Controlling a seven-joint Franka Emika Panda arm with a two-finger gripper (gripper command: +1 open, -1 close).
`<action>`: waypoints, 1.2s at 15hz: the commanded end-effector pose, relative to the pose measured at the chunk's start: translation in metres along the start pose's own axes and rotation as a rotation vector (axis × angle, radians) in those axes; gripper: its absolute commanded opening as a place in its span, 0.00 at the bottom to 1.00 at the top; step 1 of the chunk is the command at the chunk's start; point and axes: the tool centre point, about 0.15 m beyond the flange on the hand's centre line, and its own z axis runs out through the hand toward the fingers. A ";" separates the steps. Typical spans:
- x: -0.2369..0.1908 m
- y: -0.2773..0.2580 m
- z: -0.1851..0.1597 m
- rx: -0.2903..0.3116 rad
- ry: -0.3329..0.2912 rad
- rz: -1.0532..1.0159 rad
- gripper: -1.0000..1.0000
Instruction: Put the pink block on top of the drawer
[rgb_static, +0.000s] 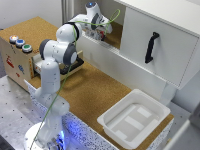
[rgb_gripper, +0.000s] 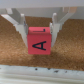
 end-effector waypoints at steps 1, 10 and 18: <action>-0.046 -0.031 -0.048 0.023 0.049 -0.009 0.00; -0.113 -0.106 -0.088 0.078 -0.065 -0.062 0.00; -0.166 -0.233 -0.100 0.172 -0.282 -0.461 0.00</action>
